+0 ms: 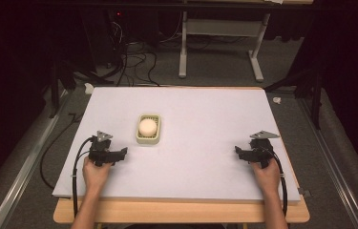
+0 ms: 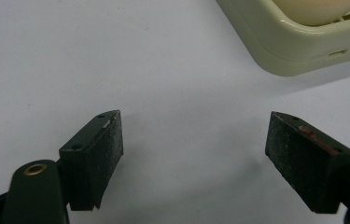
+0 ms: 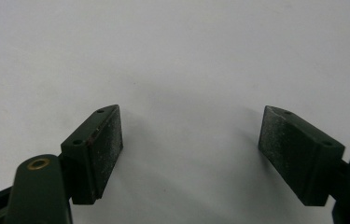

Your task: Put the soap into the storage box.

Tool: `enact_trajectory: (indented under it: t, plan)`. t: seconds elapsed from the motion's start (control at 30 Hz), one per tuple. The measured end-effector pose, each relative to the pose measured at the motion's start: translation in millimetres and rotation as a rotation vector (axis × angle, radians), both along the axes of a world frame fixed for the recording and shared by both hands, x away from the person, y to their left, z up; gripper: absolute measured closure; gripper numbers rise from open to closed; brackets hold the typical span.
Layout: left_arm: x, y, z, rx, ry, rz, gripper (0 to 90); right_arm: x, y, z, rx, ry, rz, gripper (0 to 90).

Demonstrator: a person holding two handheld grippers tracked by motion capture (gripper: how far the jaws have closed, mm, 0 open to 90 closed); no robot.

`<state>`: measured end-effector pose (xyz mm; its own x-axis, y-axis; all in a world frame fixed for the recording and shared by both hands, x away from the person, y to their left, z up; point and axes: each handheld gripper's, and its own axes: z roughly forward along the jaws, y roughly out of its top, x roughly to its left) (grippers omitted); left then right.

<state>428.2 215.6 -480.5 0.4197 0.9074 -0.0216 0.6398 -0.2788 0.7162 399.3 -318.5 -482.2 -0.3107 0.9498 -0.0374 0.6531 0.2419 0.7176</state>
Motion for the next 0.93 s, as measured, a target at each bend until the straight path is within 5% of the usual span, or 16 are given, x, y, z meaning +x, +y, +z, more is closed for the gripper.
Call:
enact_trajectory:
  t: [0.93]
  plan:
    - [-1.9,-4.3,-8.6,-0.002,-0.032,0.008,19.3,-0.3,0.1,0.0,-0.002,-0.001,0.0,22.4]
